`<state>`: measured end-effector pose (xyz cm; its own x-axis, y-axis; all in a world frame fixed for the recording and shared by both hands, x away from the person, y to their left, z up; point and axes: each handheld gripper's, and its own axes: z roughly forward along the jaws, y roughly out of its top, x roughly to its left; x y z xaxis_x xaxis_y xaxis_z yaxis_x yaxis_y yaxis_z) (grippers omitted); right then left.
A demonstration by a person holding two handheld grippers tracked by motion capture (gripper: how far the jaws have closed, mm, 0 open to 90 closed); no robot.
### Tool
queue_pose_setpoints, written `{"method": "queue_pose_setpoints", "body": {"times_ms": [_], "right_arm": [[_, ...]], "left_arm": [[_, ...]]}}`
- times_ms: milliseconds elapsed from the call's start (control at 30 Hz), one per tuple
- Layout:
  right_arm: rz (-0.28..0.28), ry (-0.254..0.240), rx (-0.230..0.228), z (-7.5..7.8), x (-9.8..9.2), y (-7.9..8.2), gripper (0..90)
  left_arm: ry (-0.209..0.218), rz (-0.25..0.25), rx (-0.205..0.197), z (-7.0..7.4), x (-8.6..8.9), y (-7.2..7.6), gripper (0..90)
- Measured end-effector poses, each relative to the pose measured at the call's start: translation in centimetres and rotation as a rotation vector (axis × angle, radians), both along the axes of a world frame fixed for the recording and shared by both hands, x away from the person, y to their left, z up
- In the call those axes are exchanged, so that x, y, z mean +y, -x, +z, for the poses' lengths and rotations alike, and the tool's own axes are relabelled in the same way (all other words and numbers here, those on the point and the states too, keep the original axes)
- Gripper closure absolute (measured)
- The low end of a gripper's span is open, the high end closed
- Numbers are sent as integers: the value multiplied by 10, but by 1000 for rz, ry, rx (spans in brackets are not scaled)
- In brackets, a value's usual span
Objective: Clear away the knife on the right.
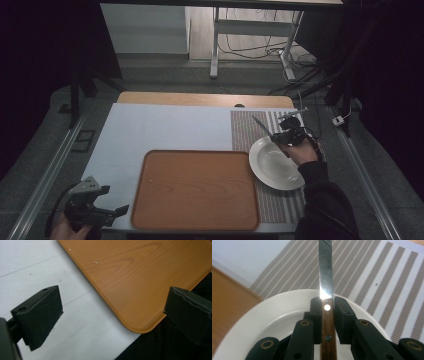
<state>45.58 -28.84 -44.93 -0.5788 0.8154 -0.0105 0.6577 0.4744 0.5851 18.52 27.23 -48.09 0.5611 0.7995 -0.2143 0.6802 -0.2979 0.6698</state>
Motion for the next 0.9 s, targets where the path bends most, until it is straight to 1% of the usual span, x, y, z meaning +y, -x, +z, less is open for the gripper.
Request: {"method": "queue_pose_setpoints", "body": {"times_ms": [200, 300, 433, 500, 600, 900], "right_arm": [[37, -23, -6, 3, 9, 18, 775], [68, -21, -9, 2, 16, 28, 775], [96, -25, -13, 2, 24, 39, 775], [111, -28, -8, 1, 27, 45, 775], [128, -33, 3, -1, 32, 54, 775], [169, -32, 3, -2, 42, 78, 775]], "left_arm": [[1, 0, 1, 0, 0, 0, 20], [-1, 1, 0, 0, 0, 0, 20], [-2, 1, 0, 0, 0, 0, 20], [1, 1, 1, 0, 0, 0, 20], [0, 2, 1, 0, 0, 0, 20], [-1, 2, 2, 0, 0, 0, 20]]}}
